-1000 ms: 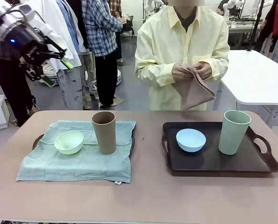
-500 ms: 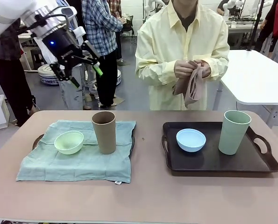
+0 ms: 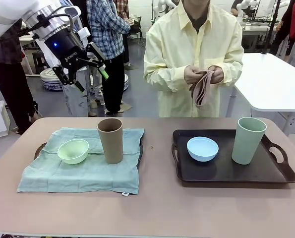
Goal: Set up a tray with a mat and arrange the tableware.
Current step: Pick up the Picnic Bowl and Reusable plastic cup from the Handle tray in front of the human's position and hold them in the air.
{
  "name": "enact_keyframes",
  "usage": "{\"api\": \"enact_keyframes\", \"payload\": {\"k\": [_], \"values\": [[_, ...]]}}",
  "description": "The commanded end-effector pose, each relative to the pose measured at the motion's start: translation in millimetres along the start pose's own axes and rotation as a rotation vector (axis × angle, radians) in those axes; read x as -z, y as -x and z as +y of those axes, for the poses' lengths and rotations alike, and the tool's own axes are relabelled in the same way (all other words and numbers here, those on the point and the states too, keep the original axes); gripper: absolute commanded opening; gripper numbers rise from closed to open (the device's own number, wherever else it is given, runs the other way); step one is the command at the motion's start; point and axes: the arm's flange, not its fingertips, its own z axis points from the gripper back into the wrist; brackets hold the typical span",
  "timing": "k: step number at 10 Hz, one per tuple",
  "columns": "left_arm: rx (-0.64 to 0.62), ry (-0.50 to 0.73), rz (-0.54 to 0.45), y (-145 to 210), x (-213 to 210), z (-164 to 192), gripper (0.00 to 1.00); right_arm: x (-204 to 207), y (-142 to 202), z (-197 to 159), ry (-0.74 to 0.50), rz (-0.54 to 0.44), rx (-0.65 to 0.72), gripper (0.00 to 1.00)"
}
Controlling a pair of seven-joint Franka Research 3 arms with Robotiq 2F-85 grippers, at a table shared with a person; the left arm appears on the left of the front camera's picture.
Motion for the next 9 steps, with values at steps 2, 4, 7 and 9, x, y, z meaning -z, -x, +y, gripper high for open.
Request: {"api": "enact_keyframes", "payload": {"k": [2, 4, 7, 9], "values": [[0.078, -0.101, -0.013, -0.9, 17.7, -72.0, 1.0, 15.3, -8.2, -21.0, -0.094, -0.044, -0.191, 1.0], [0.202, -0.253, 0.012, -2.5, 38.9, -139.5, 1.0, 28.8, 0.4, -38.0, -0.164, -0.08, -0.294, 1.0], [0.209, -0.413, 0.034, -18.6, 77.3, -179.1, 1.0, 53.8, 7.7, -44.4, -0.207, -0.101, -0.389, 1.0], [0.216, -0.46, 0.038, -34.9, 113.4, -186.2, 1.0, 68.1, 4.0, -38.5, -0.236, -0.076, -0.397, 1.0]]}}
